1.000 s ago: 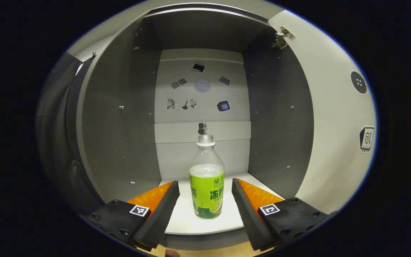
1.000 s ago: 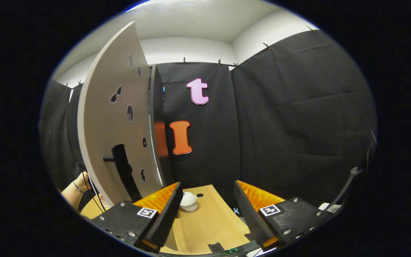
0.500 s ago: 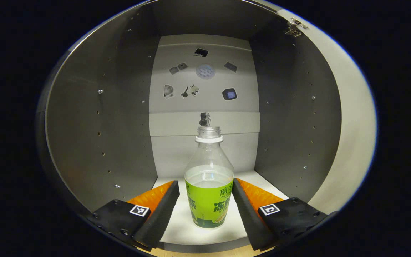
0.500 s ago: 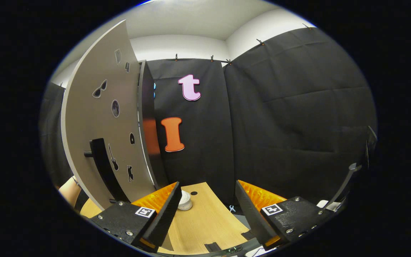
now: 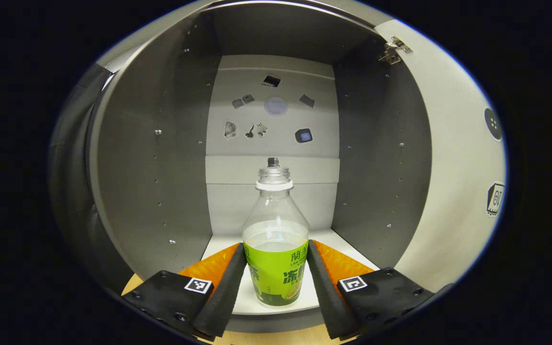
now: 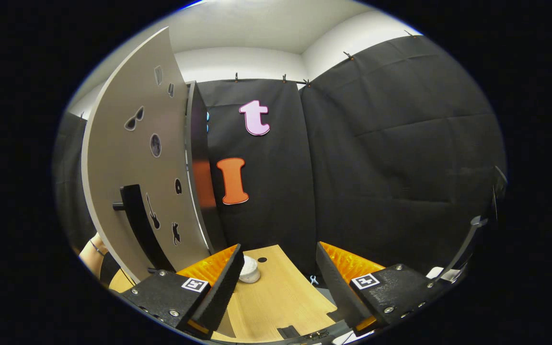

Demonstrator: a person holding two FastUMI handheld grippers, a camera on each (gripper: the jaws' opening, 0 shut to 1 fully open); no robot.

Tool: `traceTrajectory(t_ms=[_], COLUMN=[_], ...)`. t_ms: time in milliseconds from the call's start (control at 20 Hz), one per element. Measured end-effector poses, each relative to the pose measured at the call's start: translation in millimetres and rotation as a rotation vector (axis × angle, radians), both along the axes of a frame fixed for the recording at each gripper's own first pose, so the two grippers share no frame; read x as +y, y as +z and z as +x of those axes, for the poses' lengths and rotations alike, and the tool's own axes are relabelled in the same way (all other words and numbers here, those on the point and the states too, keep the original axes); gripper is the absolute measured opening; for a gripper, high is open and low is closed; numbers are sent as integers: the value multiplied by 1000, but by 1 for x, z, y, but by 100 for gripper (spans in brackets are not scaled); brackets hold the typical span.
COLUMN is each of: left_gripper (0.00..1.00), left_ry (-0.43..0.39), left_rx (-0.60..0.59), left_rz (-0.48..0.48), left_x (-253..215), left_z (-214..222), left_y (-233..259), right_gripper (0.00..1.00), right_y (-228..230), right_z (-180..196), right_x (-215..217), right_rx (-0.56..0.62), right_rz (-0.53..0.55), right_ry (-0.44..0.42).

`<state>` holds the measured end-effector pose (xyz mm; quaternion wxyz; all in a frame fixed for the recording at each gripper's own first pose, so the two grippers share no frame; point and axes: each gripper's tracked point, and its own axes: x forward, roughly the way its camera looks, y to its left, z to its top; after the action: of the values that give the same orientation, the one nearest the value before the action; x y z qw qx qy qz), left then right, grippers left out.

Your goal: Open the cabinet door with the right hand, grasp the bottle in the cabinet with the left hand and place it on the coaster, then close the cabinet door with the right hand.

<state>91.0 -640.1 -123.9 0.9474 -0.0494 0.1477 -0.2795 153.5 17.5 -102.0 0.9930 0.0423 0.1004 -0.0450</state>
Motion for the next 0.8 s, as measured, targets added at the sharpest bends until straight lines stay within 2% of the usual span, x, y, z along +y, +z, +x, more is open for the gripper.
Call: traceTrajectory(t_ms=[250, 500, 550, 800], left_gripper=[81, 82, 81, 81], left_ry=[0, 26, 31, 51], left_rx=[1, 21, 24, 35], left_rz=[2, 9, 12, 30], left_x=[38, 87, 97, 145], left_z=[-30, -61, -68, -98], left_y=[-3, -28, -33, -68], right_gripper=[93, 93, 99, 99], right_y=[1, 2, 3, 8], right_z=[-7, -19, -21, -27], right_x=[9, 18, 21, 29], right_rx=[1, 2, -1, -16], right_rz=[9, 13, 10, -18], right_ry=[12, 26, 30, 23])
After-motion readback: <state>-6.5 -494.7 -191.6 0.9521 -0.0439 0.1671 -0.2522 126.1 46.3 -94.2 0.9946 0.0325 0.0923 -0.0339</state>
